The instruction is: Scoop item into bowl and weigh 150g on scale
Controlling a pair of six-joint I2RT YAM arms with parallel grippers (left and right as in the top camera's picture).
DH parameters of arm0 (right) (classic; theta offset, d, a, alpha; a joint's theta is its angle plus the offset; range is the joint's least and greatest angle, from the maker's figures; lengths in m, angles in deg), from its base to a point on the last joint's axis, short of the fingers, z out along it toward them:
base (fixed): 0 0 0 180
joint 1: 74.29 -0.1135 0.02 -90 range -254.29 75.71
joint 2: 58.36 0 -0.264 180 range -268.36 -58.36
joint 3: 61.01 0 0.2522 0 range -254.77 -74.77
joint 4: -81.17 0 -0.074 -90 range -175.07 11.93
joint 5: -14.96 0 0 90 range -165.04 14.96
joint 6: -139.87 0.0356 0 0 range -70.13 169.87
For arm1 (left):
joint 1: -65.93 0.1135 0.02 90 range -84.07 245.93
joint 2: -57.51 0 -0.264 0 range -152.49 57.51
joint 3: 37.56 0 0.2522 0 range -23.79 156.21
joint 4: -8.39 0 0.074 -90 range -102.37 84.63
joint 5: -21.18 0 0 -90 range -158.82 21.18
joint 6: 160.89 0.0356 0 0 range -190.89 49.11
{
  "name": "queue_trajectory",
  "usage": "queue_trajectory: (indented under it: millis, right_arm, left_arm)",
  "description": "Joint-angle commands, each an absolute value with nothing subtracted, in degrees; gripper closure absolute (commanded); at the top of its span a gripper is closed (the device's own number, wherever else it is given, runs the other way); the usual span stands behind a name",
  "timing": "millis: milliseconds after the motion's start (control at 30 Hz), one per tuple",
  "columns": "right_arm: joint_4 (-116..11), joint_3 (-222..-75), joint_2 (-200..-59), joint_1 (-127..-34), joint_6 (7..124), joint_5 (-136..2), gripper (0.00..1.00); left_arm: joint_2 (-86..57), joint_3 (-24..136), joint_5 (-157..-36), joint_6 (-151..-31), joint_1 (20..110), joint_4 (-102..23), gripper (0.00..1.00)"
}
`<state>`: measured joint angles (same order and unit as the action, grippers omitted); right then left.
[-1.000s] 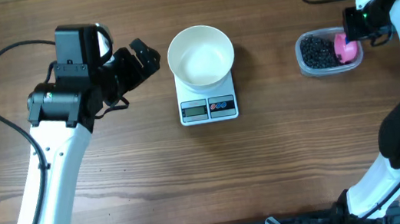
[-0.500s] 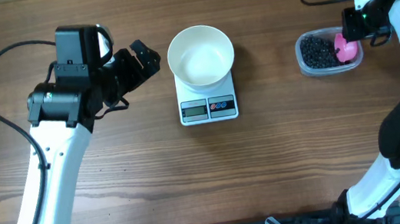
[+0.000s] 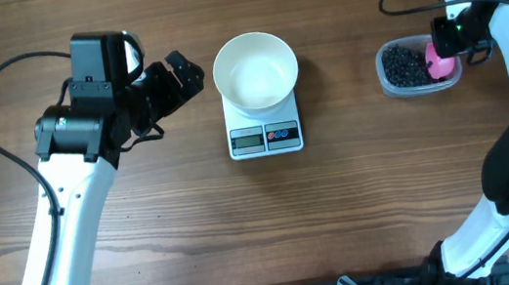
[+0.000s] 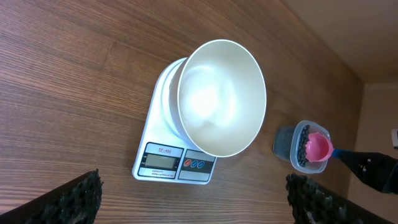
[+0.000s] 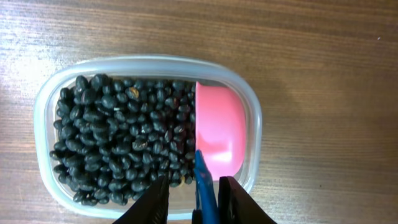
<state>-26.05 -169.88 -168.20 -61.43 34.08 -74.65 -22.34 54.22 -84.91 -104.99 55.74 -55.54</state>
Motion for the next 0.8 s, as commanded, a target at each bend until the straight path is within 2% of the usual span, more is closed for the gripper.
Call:
queue_trajectory:
  millis: [0,100,167,233,267,300,567,767]
  right_arm:
    - [-27.34,-169.77,-168.77,-61.25,33.29,-73.78,0.76]
    - [-27.49,-169.77,-168.77,-61.23,33.31,-73.78,0.71]
    - [-27.49,-169.79,-168.79,-61.25,33.31,-73.8,0.73]
    - [-27.53,-169.77,-168.77,-61.25,33.29,-73.85,0.82]
    - [-27.62,-169.77,-168.77,-61.25,33.29,-74.3,0.92]
    - [-27.75,-169.79,-168.77,-61.25,33.31,-74.7,0.96]
    - [-27.4,-169.79,-168.77,-61.25,33.49,-74.98,0.96]
    - [-25.0,-169.79,-168.77,-61.25,38.32,-69.95,0.96]
  left_arm:
    - [-21.99,54.94,-84.13,-103.86,55.43,-55.59,0.0]
    - [-21.99,54.94,-84.13,-103.86,55.43,-55.61,0.0]
    - [-21.99,54.94,-84.13,-103.86,55.43,-55.59,0.0]
    - [-21.99,54.94,-84.13,-103.86,55.43,-55.59,0.0]
    - [-21.99,54.94,-84.13,-103.86,55.43,-55.59,0.0]
    - [-21.99,54.94,-84.15,-103.86,55.43,-55.61,0.0]
    - [-21.99,54.94,-84.15,-103.88,55.43,-55.59,0.0]
    - [-21.99,54.94,-84.15,-103.86,55.43,-55.59,0.0]
